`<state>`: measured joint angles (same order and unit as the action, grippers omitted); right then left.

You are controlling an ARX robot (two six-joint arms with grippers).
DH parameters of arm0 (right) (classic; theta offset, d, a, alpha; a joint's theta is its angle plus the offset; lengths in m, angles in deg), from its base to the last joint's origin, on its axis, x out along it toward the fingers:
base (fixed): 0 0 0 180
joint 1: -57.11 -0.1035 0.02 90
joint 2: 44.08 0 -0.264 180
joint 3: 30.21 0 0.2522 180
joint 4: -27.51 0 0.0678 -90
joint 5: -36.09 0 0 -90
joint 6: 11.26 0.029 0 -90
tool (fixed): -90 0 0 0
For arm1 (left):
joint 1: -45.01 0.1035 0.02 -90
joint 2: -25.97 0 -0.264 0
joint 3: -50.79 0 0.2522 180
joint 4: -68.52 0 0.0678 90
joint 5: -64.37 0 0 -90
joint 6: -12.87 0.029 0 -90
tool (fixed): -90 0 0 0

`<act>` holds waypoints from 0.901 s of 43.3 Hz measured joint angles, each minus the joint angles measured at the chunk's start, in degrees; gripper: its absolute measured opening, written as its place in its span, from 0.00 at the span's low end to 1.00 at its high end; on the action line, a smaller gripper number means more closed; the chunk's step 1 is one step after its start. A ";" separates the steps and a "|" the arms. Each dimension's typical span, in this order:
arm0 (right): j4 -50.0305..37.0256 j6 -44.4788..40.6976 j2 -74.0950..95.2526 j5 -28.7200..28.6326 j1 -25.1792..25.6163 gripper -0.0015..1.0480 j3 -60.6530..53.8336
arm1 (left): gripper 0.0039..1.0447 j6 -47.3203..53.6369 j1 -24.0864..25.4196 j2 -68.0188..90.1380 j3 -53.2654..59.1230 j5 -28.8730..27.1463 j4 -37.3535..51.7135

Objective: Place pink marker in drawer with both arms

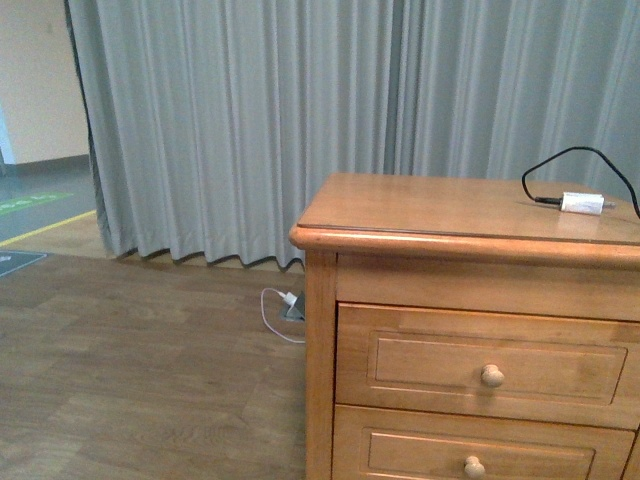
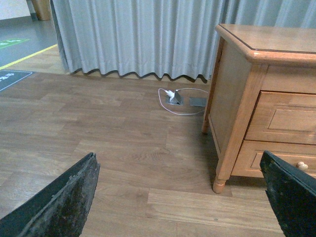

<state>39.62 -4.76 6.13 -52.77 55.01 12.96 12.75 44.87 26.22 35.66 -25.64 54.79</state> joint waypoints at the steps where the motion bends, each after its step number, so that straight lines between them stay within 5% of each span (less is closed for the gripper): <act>1: 2.91 0.35 -2.47 0.50 -0.15 0.92 0.00 | 0.94 0.00 0.00 0.00 0.00 0.00 0.00; 10: 5.07 1.05 -5.49 0.70 -0.28 0.92 -0.09 | 0.94 0.00 0.00 0.00 0.00 -0.02 0.00; 13: -2.78 -0.66 -6.08 -0.98 0.74 0.85 -3.21 | 0.94 0.00 0.00 0.00 0.00 0.00 0.00; 15: -13.60 -3.30 -7.82 -1.07 1.53 0.75 -8.07 | 0.94 0.00 0.00 0.00 0.00 -0.02 0.00; 19: -21.03 -4.85 -10.43 -0.90 2.01 0.60 -12.48 | 0.94 0.00 0.00 0.00 0.00 0.00 0.00; 31: -21.75 -6.14 -18.21 -1.03 2.03 0.02 -21.03 | 0.94 0.00 0.00 0.00 0.00 -0.02 0.00; 39: -19.56 -6.29 -23.67 -1.05 2.03 0.01 -24.44 | 0.94 0.00 0.00 0.00 0.00 -0.02 0.00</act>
<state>20.06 -11.05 -17.54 -53.82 57.04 -11.48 12.75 44.87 26.22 35.66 -25.66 54.79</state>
